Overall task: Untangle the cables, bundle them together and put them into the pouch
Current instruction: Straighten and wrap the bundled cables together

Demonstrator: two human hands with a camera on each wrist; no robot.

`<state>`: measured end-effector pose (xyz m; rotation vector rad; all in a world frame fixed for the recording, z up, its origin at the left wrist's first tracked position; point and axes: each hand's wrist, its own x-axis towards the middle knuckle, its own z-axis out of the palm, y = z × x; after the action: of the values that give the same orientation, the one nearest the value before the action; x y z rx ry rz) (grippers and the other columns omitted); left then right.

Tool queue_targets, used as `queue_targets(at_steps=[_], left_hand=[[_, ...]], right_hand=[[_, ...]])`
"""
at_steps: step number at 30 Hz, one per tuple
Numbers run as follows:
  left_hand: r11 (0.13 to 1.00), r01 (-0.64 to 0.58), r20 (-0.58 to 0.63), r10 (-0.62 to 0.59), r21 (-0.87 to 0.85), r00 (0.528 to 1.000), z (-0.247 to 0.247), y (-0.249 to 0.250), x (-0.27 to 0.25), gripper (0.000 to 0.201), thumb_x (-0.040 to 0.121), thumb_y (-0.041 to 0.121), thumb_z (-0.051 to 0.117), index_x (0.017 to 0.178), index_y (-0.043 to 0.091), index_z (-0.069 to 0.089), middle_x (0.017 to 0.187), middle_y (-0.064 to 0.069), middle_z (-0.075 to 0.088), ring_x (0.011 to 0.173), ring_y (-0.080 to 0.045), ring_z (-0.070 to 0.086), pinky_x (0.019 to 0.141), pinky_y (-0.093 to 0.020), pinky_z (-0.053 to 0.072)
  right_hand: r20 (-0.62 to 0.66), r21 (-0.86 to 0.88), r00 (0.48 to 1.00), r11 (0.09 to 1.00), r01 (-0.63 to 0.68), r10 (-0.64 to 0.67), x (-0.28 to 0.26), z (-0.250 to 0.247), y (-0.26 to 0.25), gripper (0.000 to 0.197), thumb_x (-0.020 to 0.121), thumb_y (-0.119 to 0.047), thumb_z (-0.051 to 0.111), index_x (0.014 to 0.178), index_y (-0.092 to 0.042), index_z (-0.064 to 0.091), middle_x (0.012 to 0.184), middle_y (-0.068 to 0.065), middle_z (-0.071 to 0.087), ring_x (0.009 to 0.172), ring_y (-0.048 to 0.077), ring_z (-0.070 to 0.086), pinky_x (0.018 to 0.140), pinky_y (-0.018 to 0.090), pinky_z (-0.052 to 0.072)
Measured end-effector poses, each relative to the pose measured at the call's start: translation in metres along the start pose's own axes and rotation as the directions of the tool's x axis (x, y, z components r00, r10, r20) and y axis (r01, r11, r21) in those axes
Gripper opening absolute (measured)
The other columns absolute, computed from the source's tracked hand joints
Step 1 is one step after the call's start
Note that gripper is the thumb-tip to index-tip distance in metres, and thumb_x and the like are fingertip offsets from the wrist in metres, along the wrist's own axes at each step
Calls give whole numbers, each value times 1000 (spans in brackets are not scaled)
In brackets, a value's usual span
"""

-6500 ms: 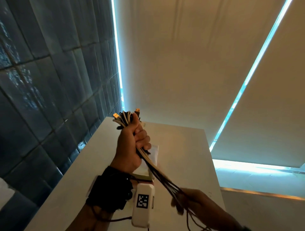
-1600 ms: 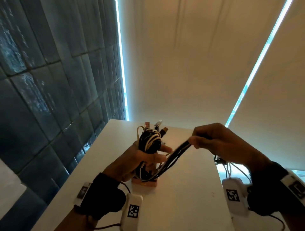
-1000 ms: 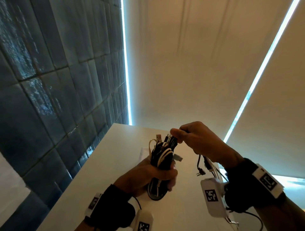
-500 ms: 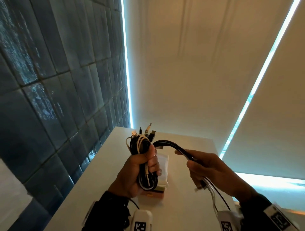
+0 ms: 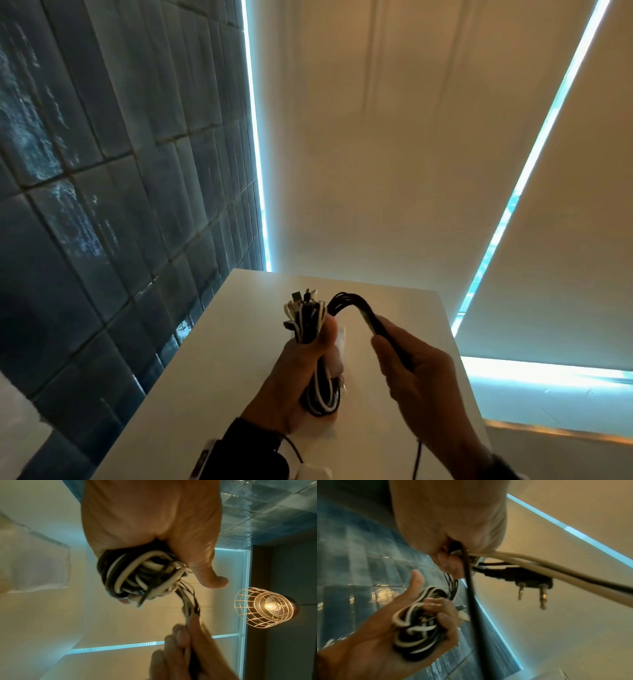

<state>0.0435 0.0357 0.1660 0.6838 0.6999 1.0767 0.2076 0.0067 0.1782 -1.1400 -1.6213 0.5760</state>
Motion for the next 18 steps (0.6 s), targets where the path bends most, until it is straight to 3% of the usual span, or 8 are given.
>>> queue_targets(at_steps=[3, 6, 7, 9, 11, 14, 16, 18], left_hand=[[998, 30, -10, -30, 48, 999, 6, -7, 3, 86, 43, 64, 86, 96, 5, 55, 79, -18, 53, 76, -30, 55, 74, -39, 49], [997, 80, -36, -81, -20, 996, 12, -5, 2, 59, 61, 53, 77, 94, 6, 63, 82, -14, 67, 77, -29, 66, 73, -38, 53], [996, 86, -58, -87, -22, 994, 13, -4, 3, 51, 65, 46, 74, 97, 6, 65, 83, -14, 67, 76, -28, 67, 71, -37, 53], [998, 61, -134, -64, -31, 989, 13, -5, 5, 53, 68, 37, 73, 106, 1, 63, 90, -18, 61, 82, -33, 63, 72, -39, 51], [997, -9, -218, -9, -79, 976, 12, -4, 7, 45, 69, 30, 72, 101, -1, 64, 89, -17, 61, 82, -33, 61, 73, -41, 51], [975, -157, -285, 108, -156, 953, 6, 1, 13, 17, 73, 23, 69, 74, 8, 61, 65, -7, 59, 62, -21, 59, 68, -37, 49], [950, -243, -308, 176, -194, 935, 1, 5, 16, 15, 74, 19, 67, 70, 12, 54, 59, -3, 53, 55, -17, 54, 65, -34, 47], [932, -277, -298, 202, -234, 933, -4, 9, 18, 20, 72, 13, 67, 68, 16, 48, 56, 0, 48, 50, -14, 49, 60, -31, 46]], right_hand=[[166, -190, 955, 943, 274, -244, -1, 16, -15, 44, 89, -9, 62, 129, -27, 59, 71, -27, 52, 64, -8, 55, 59, 1, 41], [375, -308, 899, 884, 352, -227, -1, 23, -15, 47, 82, -9, 63, 126, -22, 50, 85, -12, 55, 67, 4, 58, 57, 18, 53], [445, -362, 876, 858, 364, -183, 1, 23, -15, 47, 84, -8, 62, 126, -21, 47, 93, -7, 58, 73, 9, 60, 62, 23, 56], [529, -395, 844, 854, 340, -91, 3, 22, -16, 44, 93, -11, 55, 133, -20, 41, 114, -4, 57, 92, 12, 60, 80, 21, 54], [483, -315, 875, 928, 200, -25, 5, 20, -20, 36, 97, -18, 53, 130, -24, 38, 114, -7, 60, 94, 7, 63, 81, 19, 54], [369, -83, 914, 985, -150, 170, 3, 17, -17, 33, 90, -25, 65, 105, -31, 37, 87, -4, 67, 61, 5, 66, 55, 19, 54], [469, -12, 815, 925, -380, 341, 3, 12, -11, 37, 82, -23, 74, 103, -23, 44, 85, 6, 68, 54, 12, 63, 52, 24, 54], [673, 45, 647, 853, -519, 359, 3, 5, -1, 38, 79, -22, 77, 106, -7, 54, 83, 5, 70, 63, 17, 64, 63, 33, 58]])
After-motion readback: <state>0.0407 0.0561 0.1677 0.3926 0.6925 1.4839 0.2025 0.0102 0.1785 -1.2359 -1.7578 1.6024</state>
